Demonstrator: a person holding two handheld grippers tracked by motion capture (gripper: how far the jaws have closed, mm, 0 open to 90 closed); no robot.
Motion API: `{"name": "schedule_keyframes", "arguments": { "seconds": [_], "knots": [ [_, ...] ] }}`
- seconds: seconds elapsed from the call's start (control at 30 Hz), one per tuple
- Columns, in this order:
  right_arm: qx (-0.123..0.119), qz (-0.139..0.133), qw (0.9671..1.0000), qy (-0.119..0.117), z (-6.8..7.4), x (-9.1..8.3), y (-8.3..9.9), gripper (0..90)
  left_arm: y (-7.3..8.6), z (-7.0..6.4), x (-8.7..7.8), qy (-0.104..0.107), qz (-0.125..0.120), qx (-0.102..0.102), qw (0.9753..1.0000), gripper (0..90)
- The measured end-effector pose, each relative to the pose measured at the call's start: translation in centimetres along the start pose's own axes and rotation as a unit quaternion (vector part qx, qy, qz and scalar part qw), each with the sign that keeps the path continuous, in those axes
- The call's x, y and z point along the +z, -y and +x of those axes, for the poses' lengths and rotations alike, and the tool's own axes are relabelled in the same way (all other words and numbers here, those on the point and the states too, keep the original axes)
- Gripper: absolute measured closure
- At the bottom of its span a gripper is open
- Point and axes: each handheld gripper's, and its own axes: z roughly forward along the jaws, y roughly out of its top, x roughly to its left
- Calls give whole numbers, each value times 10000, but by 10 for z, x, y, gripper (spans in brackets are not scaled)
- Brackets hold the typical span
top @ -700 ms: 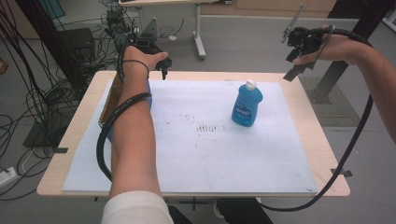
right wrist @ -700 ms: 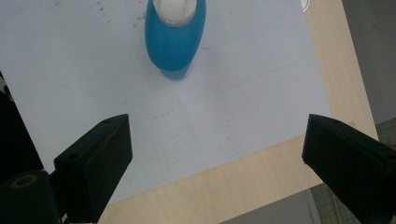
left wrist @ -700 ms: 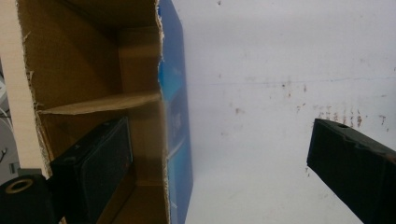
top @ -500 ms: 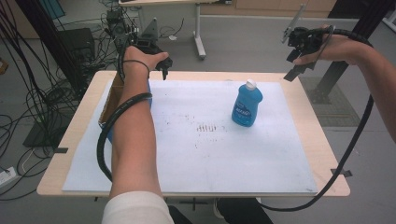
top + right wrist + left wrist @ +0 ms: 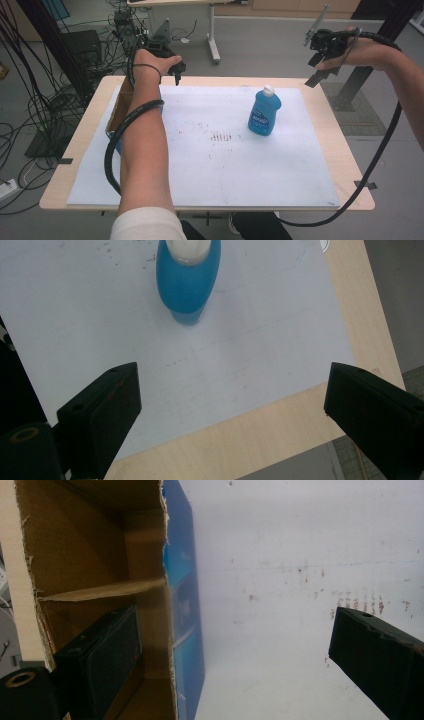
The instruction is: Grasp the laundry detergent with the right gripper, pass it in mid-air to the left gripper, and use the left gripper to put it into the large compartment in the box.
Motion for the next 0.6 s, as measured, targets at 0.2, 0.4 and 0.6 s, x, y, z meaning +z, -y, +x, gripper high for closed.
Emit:
{"name": "schedule_keyframes", "arguments": {
  "seconds": [0.2, 0.4, 0.6],
  "knots": [
    [47, 44, 9999, -106, 3, 13, 6, 80, 2, 1, -3, -3, -24, 15, 10000, 71],
    [87, 38, 9999, -98, 6, 20, 10, 62, 4, 0, -5, 1, -40, 35, 10000, 71],
    [153, 1, 9998, -126, 10, 31, 18, 62, 4, -3, -7, 8, -53, 71, 10000, 71]
  ]
}}
